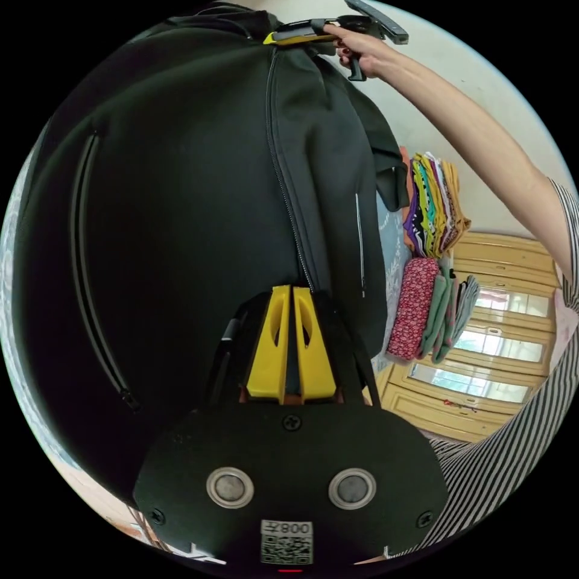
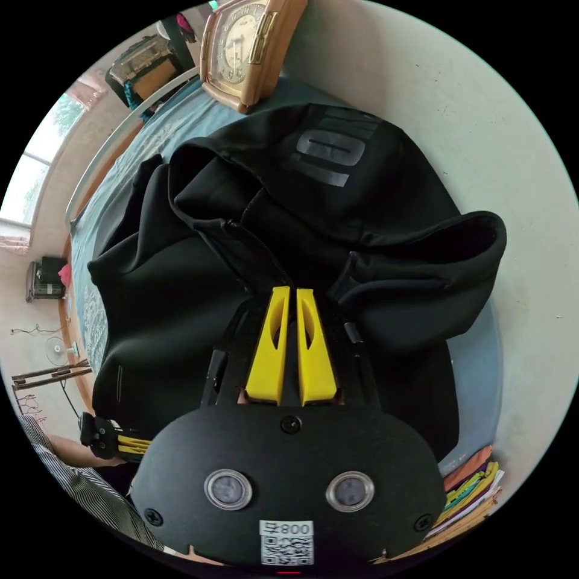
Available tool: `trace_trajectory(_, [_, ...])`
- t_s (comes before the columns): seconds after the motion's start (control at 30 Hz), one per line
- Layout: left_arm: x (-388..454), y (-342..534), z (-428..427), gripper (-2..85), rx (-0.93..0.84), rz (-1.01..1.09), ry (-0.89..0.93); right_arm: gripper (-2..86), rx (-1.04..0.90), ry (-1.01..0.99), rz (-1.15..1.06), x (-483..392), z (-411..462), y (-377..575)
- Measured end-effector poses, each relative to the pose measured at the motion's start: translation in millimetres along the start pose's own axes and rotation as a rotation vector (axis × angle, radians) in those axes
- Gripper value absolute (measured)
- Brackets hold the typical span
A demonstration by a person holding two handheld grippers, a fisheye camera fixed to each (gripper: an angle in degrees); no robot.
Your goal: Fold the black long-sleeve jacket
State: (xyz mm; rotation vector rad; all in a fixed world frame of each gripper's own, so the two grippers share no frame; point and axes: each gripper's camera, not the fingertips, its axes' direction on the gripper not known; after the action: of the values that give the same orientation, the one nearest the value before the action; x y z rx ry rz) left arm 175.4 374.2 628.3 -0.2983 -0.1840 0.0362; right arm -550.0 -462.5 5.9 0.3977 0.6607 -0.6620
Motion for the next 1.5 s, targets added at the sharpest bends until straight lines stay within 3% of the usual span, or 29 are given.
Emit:
trace_trajectory(0.13, [-19.8,20.1,-14.4,3.4,0.064,-0.032,0.050,5.3,0.077,0.011,0.002,1.3,-17.4,22.3])
trace_trajectory(0.27, [-43.6,38.1,-16.6,6.1,0.111,-0.060,0.224,6.9,0.163,0.001,0.059,13.1,-33.2,71.0])
trace_trajectory(0.53, [-72.8,48.4,14.9,8.0,0.098,-0.076,0.447,8.1,0.053,-0.091,0.177,32.0,28.0,100.0])
trace_trajectory(0.7, [-99.0,68.7,18.3,7.1,0.158,-0.124,0.570,4.9,0.083,-0.073,0.187,34.6,40.0,116.3])
trace_trajectory(0.93, [-96.0,70.1,33.0,1.7,0.116,-0.038,0.616,1.2,0.194,-0.321,0.241,55.0,38.0,154.9])
trace_trajectory(1.1, [-96.3,86.7,32.8,0.4,0.078,0.008,0.605,0.7,0.342,-0.368,0.183,33.9,15.9,193.9])
trace_trajectory(1.4, [-149.4,115.9,26.8,0.8,0.084,-0.111,0.487,0.9,0.102,-0.207,0.095,-10.1,98.9,155.1])
trace_trajectory(1.5, [-164.6,126.2,25.1,1.8,0.108,-0.162,0.494,1.2,0.118,-0.204,0.121,-16.0,105.6,161.0])
